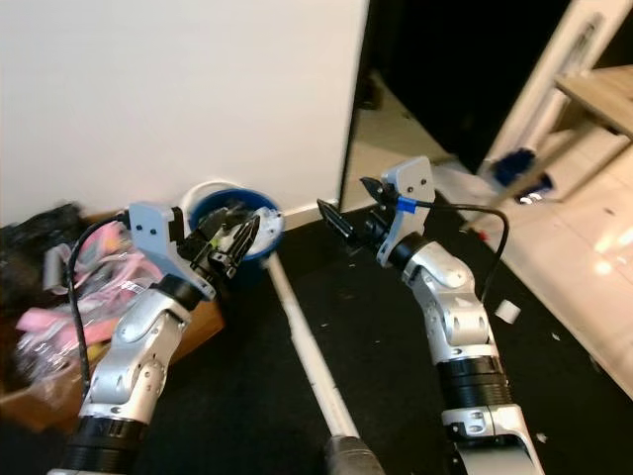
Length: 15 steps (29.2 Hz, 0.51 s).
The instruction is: Picking trash to rubbish bin
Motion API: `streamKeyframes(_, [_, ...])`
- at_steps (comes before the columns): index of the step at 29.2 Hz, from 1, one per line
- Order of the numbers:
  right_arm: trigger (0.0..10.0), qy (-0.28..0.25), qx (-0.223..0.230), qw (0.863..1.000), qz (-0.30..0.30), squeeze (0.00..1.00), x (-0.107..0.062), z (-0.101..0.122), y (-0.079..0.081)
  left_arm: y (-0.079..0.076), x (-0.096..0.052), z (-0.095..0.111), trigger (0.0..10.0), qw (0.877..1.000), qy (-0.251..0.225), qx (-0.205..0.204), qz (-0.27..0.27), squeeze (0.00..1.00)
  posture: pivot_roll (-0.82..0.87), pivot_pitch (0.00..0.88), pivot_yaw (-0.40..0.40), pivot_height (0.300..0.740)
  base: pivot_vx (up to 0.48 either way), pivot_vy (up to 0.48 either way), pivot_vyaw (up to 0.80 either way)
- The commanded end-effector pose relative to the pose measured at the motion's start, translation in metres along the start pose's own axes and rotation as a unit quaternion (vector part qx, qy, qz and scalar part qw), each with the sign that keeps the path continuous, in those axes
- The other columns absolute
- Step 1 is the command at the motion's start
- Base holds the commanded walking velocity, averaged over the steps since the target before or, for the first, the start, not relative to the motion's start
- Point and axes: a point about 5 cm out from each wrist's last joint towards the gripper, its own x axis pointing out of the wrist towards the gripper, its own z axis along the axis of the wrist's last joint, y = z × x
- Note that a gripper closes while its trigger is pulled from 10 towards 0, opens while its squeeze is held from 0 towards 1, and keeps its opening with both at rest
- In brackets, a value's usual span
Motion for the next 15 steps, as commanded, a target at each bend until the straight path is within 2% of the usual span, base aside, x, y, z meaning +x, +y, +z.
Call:
streamKeyframes(1, [10.0, 0.0, 0.001, 1.0, 0.005, 0.0, 0.0014, -0.0014, 0.0032, 0.0016, -0.0035, -0.0044, 10.0, 1.0, 0.004, -0.011, 0.006, 0.0, -0.07, 0.0, -0.039, 0.74, 0.0, 0.0, -0.8])
streamKeyframes(15, [10.0, 0.001, 0.0, 1.0, 0.005, 0.0, 0.002, -0.0006, 0.0026, 0.0015, -0.0027, -0.004, 10.0, 1.0, 0.004, -0.016, 0.003, 0.0, -0.07, 0.0, -0.038, 0.74, 0.0, 0.0, -0.8])
